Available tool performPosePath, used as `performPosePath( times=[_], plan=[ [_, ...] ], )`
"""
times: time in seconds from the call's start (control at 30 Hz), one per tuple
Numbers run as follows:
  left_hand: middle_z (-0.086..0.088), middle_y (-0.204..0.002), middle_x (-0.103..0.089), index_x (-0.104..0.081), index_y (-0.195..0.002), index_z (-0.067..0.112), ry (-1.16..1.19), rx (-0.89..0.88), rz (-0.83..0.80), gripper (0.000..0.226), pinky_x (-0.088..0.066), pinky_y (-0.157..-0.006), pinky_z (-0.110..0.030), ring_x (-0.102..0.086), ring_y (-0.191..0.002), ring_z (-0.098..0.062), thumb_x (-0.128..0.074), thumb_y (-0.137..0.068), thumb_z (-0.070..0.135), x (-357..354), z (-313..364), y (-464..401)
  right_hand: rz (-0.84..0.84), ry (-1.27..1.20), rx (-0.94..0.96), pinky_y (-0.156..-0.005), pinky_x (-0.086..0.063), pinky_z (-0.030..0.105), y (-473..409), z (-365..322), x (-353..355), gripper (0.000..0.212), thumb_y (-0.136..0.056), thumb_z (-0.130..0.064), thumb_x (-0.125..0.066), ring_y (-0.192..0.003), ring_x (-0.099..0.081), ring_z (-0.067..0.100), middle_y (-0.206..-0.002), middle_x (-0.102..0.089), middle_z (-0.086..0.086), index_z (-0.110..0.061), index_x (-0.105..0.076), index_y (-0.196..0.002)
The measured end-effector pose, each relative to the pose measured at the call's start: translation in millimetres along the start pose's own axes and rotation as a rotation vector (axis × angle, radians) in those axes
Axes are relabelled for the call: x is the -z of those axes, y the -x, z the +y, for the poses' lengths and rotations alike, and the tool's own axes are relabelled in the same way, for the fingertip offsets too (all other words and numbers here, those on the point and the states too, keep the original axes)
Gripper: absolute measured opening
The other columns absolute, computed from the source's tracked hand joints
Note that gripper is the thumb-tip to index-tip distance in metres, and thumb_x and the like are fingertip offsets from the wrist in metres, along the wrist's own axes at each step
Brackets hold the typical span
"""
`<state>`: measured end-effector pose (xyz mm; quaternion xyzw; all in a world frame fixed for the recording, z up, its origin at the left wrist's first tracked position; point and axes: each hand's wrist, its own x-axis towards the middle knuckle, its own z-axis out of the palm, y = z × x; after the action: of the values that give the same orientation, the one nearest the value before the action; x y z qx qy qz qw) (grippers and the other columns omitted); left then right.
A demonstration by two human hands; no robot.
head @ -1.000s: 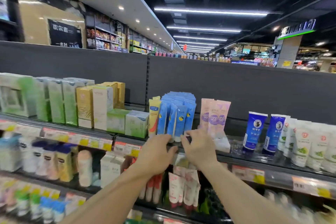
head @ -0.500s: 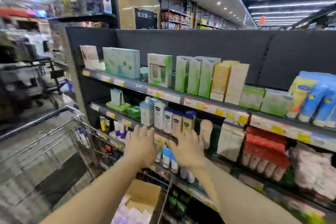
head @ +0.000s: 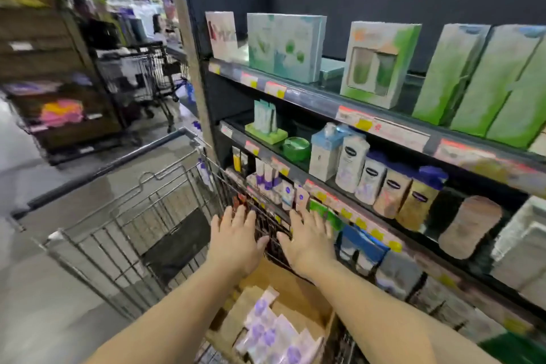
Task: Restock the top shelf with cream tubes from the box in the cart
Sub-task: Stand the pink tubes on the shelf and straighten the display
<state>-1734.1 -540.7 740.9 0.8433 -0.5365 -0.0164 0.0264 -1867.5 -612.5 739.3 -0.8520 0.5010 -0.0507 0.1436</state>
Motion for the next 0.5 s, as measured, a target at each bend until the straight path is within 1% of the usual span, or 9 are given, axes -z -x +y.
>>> performPosePath(
  times=[0.1, 0.3, 0.4, 0.5],
  plan=[
    [-0.002, -0.162, -0.015, -0.019, -0.153, 0.022, 0.047, 0.011, -0.022, 0.069, -0.004, -0.119, -0.049, -0.005, -0.149, -0.026, -0.031, -0.096, 0.059, -27, -7, -24, -0.044, 0.002, -0.023, -0.121, -0.005, 0.047, -24, 6, -28, 0.065, -0.098, -0.055, -0.034, -0.149, -0.007, 0.025, -0.162, -0.017, 0.002, -0.025, -0.020, -0.154],
    [-0.001, -0.162, -0.013, -0.015, -0.154, 0.022, 0.125, -0.045, -0.160, 0.069, -0.005, -0.119, -0.046, -0.008, -0.149, -0.026, -0.032, -0.097, 0.057, -87, -16, -59, -0.160, 0.020, -0.130, -0.120, -0.007, 0.046, -54, 24, -86, 0.064, -0.097, -0.054, -0.035, -0.149, -0.011, 0.026, -0.160, -0.021, 0.004, -0.025, -0.022, -0.153],
    [0.000, -0.162, -0.015, -0.017, -0.153, 0.023, 0.152, -0.102, -0.222, 0.068, -0.005, -0.120, -0.046, -0.010, -0.149, -0.024, -0.034, -0.096, 0.056, -121, -23, -80, -0.218, 0.021, -0.220, -0.120, -0.007, 0.046, -67, 30, -115, 0.064, -0.098, -0.053, -0.034, -0.149, -0.010, 0.025, -0.161, -0.020, 0.004, -0.025, -0.020, -0.153],
    [0.000, -0.162, -0.016, -0.016, -0.153, 0.024, 0.129, -0.194, -0.294, 0.069, -0.006, -0.120, -0.046, -0.011, -0.149, -0.025, -0.033, -0.096, 0.058, -157, -30, -96, -0.270, 0.013, -0.338, -0.121, -0.008, 0.045, -73, 35, -142, 0.063, -0.099, -0.052, -0.032, -0.149, -0.010, 0.025, -0.161, -0.018, 0.004, -0.024, -0.019, -0.154]
  ],
)
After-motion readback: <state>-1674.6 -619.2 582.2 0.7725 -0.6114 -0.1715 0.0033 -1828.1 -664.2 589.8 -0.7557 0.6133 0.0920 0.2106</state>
